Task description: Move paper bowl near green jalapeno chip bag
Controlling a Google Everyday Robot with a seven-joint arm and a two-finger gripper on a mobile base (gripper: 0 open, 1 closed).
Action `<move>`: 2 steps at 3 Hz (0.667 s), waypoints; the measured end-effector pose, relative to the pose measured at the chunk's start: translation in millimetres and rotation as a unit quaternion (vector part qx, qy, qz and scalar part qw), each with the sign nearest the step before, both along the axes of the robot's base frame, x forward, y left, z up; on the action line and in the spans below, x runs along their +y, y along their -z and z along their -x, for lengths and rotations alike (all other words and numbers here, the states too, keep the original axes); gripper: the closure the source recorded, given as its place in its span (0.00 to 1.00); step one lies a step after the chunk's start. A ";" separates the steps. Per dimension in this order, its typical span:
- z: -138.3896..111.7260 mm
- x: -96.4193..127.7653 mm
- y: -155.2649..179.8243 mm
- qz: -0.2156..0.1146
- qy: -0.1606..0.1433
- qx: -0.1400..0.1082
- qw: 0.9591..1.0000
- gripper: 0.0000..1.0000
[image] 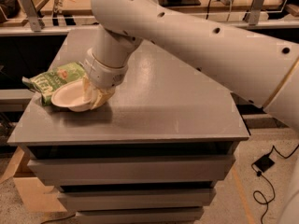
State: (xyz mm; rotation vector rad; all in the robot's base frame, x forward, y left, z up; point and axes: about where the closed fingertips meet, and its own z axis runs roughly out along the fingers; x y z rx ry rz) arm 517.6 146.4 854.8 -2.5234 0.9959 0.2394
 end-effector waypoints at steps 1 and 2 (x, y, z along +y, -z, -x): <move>0.9 0.7 -0.1 0.000 -0.001 0.000 1.000 0.58; 1.8 1.3 -0.2 0.001 -0.002 -0.001 1.000 0.35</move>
Offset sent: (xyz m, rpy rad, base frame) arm -0.0009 0.0006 0.0001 -0.0007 -0.0007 0.0019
